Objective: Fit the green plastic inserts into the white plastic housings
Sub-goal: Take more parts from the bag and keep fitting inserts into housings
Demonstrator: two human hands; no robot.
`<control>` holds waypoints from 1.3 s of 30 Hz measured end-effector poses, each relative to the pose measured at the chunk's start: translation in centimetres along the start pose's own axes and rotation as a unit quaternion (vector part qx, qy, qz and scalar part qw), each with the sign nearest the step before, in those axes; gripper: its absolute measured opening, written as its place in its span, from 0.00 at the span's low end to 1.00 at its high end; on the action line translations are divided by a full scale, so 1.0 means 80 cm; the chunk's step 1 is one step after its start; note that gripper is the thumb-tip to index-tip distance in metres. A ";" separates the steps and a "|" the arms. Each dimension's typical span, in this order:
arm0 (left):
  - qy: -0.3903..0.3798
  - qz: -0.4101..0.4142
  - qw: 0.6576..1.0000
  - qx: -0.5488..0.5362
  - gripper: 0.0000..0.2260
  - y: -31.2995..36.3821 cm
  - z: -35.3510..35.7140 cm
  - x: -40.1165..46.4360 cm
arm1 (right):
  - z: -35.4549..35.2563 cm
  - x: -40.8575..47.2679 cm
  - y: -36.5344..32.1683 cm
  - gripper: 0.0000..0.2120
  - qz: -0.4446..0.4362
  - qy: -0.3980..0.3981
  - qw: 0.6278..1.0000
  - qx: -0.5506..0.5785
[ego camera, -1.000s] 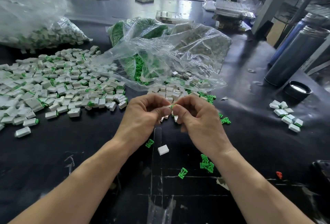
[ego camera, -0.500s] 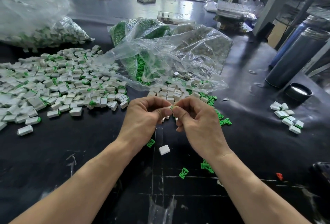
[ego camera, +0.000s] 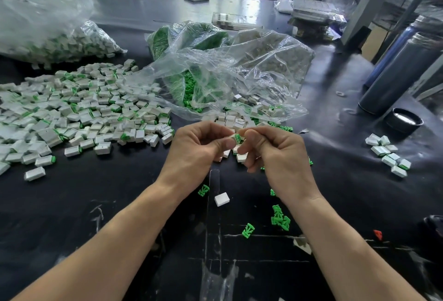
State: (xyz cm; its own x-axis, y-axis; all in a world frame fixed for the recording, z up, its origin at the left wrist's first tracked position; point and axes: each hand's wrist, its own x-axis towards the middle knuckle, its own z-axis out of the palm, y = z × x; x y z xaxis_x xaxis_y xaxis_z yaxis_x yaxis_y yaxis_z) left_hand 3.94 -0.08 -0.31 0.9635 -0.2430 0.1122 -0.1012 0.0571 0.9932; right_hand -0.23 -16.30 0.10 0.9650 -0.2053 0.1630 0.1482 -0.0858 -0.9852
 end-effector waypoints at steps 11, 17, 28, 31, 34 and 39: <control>-0.055 0.021 0.997 -0.050 0.05 0.005 0.018 -0.013 | 0.019 -0.009 0.004 0.37 0.103 -0.064 0.993 0.005; -0.057 0.020 0.998 -0.014 0.07 0.004 0.023 -0.016 | 0.032 -0.011 0.001 0.30 0.151 -0.017 0.984 0.088; -0.048 0.003 0.999 -0.001 0.04 -0.005 0.029 -0.016 | 0.035 -0.002 0.021 0.24 0.105 0.066 0.989 -0.074; -0.047 -0.002 0.999 0.000 0.05 -0.006 0.028 -0.015 | 0.035 -0.003 0.018 0.24 0.113 0.071 0.988 -0.082; -0.049 0.001 0.999 0.003 0.04 -0.006 0.026 -0.016 | 0.035 -0.003 0.014 0.27 0.113 0.075 0.986 -0.092; -0.048 0.002 0.999 0.012 0.04 -0.006 0.025 -0.017 | 0.035 -0.004 0.012 0.29 0.106 0.069 0.987 -0.103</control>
State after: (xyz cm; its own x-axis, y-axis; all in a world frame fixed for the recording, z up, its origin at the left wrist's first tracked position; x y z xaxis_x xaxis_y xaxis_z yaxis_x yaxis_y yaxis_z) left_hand 2.21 -1.72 -0.85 0.9352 -0.3341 0.1170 -0.1116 0.0353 0.9931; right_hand 0.18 -13.58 -1.05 0.9288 -0.3695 -0.0262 -0.1152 -0.2209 -0.9685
